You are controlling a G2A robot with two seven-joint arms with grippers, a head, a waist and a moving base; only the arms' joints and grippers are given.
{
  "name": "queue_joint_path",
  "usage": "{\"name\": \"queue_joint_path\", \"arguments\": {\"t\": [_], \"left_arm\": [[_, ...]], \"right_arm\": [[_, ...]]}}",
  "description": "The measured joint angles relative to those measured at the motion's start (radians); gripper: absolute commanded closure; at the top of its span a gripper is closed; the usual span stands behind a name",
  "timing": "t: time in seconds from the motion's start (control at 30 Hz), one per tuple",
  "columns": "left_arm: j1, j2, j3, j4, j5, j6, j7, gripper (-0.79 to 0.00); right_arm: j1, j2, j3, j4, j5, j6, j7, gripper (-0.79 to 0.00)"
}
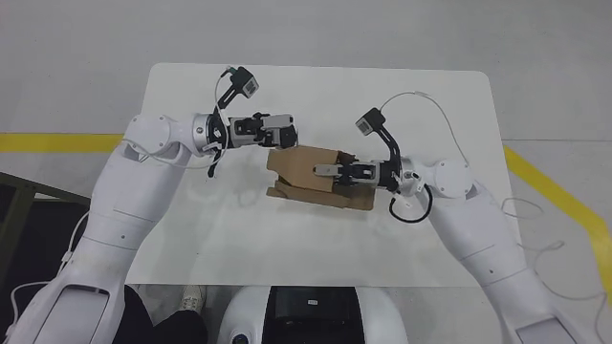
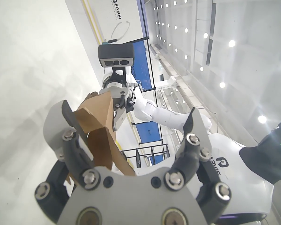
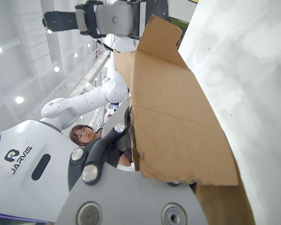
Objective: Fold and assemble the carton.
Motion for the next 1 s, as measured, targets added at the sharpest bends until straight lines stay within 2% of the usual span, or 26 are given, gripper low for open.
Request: {"name": "queue_joint_path", "arguments": {"t": [0.6,1.0], "left_arm": [[0.023,-0.001,0.017,-0.034,-0.002,0.017,-0.016,-0.785],[0.03,-0.006,0.028,-0.047,-0.067,0.036,-0.051,-0.785]], "right_arm": [[-0.047,0.015,0.082,-0.045,-0.05,0.004,-0.142,0.0],[-0.095,0.03,0.155,-0.099,-0.119,0.004,-0.252,0.0]]}}
